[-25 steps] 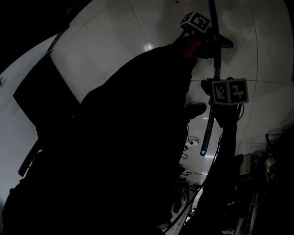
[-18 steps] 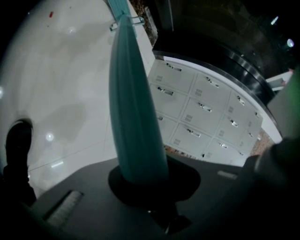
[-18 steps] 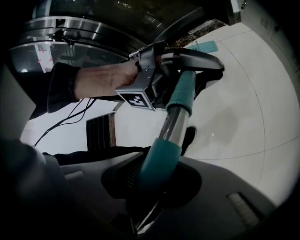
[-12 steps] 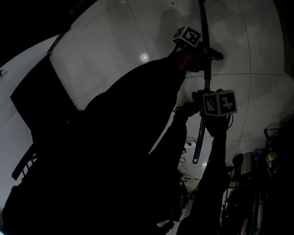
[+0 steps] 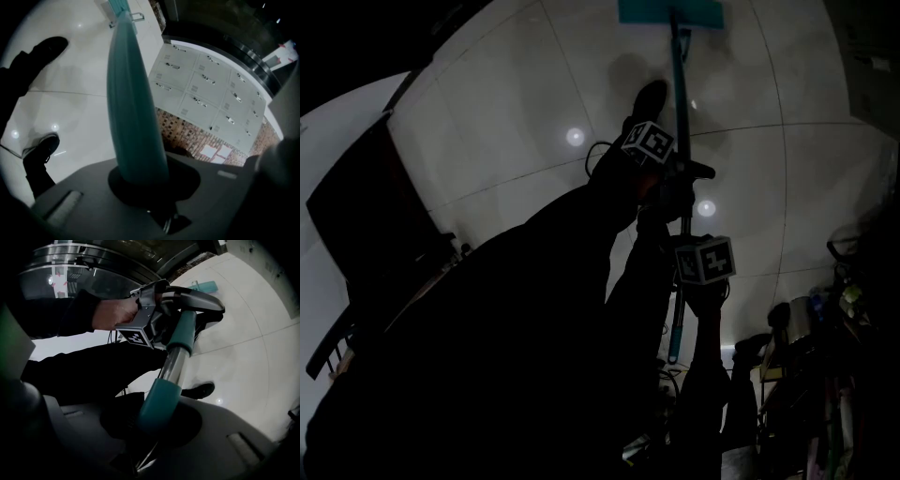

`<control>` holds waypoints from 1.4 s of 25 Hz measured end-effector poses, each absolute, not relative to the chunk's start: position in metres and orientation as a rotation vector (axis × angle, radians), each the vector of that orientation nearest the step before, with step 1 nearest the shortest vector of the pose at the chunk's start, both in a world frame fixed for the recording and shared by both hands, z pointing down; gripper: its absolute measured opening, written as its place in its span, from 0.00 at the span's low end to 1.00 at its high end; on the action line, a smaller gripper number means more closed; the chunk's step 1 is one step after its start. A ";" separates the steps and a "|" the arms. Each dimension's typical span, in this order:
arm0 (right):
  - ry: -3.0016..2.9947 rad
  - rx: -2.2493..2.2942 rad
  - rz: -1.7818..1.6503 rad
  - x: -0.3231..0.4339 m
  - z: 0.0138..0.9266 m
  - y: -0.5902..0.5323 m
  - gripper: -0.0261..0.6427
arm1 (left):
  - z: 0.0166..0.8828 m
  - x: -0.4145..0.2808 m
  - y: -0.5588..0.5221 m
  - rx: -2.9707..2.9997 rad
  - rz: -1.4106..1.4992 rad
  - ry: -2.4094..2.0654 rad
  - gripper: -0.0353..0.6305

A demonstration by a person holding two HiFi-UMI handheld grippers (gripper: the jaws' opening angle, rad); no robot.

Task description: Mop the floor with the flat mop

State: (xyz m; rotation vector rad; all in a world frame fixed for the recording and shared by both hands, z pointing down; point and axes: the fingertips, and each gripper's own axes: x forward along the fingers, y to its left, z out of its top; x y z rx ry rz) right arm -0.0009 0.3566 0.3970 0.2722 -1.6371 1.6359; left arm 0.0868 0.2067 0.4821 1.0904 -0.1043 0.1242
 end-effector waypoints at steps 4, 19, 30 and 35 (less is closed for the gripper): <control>-1.624 0.272 1.661 0.007 0.395 0.408 0.20 | 0.482 0.095 0.261 1.065 0.156 -0.095 0.13; -1.605 0.277 1.727 0.003 0.395 0.456 0.19 | 0.491 0.094 0.320 1.014 0.255 -0.081 0.13; -1.619 0.301 1.773 -0.009 0.394 0.438 0.20 | 0.492 0.089 0.304 1.025 0.263 -0.081 0.13; -1.617 0.287 1.767 -0.008 0.395 0.436 0.20 | 0.493 0.088 0.301 1.022 0.254 -0.088 0.13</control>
